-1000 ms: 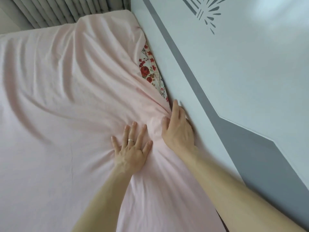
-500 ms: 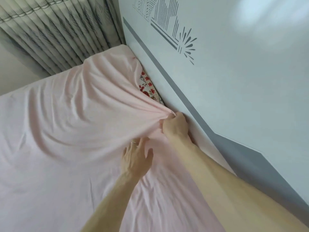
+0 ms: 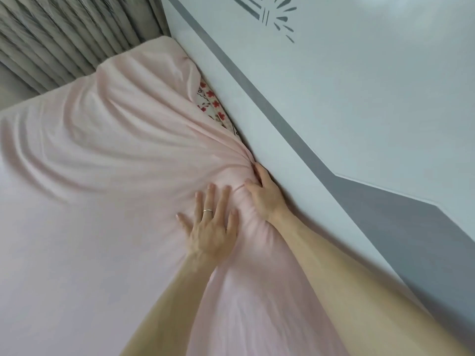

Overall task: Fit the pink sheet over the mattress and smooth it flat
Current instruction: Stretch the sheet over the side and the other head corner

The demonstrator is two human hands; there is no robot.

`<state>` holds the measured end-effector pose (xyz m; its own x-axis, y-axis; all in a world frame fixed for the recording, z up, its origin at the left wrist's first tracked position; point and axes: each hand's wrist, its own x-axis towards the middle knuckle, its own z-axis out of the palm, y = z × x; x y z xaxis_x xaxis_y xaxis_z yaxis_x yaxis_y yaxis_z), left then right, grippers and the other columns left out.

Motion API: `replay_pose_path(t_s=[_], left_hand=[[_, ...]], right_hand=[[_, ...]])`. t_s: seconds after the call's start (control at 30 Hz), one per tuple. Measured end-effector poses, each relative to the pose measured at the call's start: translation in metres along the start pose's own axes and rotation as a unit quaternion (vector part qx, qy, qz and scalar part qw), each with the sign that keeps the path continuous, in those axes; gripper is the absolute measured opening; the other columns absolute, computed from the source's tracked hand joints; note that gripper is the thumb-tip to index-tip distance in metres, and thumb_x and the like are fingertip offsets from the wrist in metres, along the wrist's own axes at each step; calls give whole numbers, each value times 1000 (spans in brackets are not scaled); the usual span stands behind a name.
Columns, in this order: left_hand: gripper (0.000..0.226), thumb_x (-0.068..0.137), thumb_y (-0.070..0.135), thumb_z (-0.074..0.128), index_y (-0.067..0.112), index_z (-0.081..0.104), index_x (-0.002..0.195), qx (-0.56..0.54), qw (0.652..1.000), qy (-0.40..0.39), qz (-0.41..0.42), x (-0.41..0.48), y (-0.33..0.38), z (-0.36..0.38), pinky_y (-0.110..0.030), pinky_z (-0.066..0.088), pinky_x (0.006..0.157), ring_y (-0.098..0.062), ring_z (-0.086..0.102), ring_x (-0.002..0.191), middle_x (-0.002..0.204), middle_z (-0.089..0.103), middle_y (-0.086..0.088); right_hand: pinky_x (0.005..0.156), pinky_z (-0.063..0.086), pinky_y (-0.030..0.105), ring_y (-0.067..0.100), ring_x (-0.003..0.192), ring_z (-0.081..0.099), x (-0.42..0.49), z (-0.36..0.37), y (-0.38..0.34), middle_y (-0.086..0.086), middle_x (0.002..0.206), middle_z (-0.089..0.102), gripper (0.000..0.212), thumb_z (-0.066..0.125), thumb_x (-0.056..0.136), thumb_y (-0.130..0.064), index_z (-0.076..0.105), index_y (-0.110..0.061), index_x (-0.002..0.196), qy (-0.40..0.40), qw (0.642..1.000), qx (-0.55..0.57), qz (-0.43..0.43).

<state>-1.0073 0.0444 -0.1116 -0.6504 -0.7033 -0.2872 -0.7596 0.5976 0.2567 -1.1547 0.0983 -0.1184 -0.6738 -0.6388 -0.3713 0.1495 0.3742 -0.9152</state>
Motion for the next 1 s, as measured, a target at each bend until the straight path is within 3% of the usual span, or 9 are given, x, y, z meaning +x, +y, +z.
replay_pose_path(t_s=[0.13,0.3,0.43,0.67,0.8,0.9,0.93,1.0], left_hand=[[55,97,59,9,56,-19,145,2,1000,20,-1,3,-3,13,-66,-11,113,-12,-24,148,160,-20,19],[57,96,60,8,54,-20,145,25,999,25,-4,8,-6,20,-68,-12,111,-13,-25,147,161,-21,18],[57,96,60,7,53,-19,146,32,999,30,-5,8,-6,19,-69,-11,111,-14,-24,148,162,-18,16],[57,96,59,9,53,-19,146,36,999,-1,-39,2,6,9,-71,-3,112,-16,-19,149,162,-17,17],[55,101,52,17,51,-5,150,-15,997,-56,-52,-5,15,-24,-62,4,117,-19,-6,152,164,-6,15],[53,100,49,23,51,10,151,-35,999,-10,-38,-7,12,-45,-50,15,119,-18,15,149,163,14,10],[52,100,50,23,53,9,150,-36,998,-13,-40,-7,9,-48,-49,15,119,-18,15,150,163,14,11],[52,100,55,20,57,2,149,-20,997,-53,-53,-7,5,-44,-55,7,119,-16,3,151,164,2,15]], right_hand=[[121,16,25,6,145,27,4,3,1,-3,159,32,60,54,95,-17,35,-14,152,-1,1000,19,0],[121,18,26,10,146,26,-16,-10,6,-1,159,32,61,51,97,-32,33,-17,153,-2,996,-89,-3],[116,25,25,16,143,35,-63,-27,19,5,154,41,61,49,97,-45,41,-13,149,11,981,-196,1],[99,42,37,31,123,55,-112,-26,10,12,133,59,70,44,91,-65,50,-11,135,56,938,-333,77],[90,47,36,30,118,59,-106,-23,-16,9,130,62,86,53,78,-75,50,-11,135,0,953,-252,168],[97,47,33,26,113,63,-93,-39,-31,4,127,65,102,65,61,-79,57,-11,136,-62,963,26,262],[97,50,34,25,106,66,-90,-42,-30,4,120,69,99,66,60,-80,62,-10,129,-66,963,49,258],[88,52,34,28,97,67,-85,-40,-23,9,109,72,77,56,76,-75,67,-8,113,-40,974,-39,219]])
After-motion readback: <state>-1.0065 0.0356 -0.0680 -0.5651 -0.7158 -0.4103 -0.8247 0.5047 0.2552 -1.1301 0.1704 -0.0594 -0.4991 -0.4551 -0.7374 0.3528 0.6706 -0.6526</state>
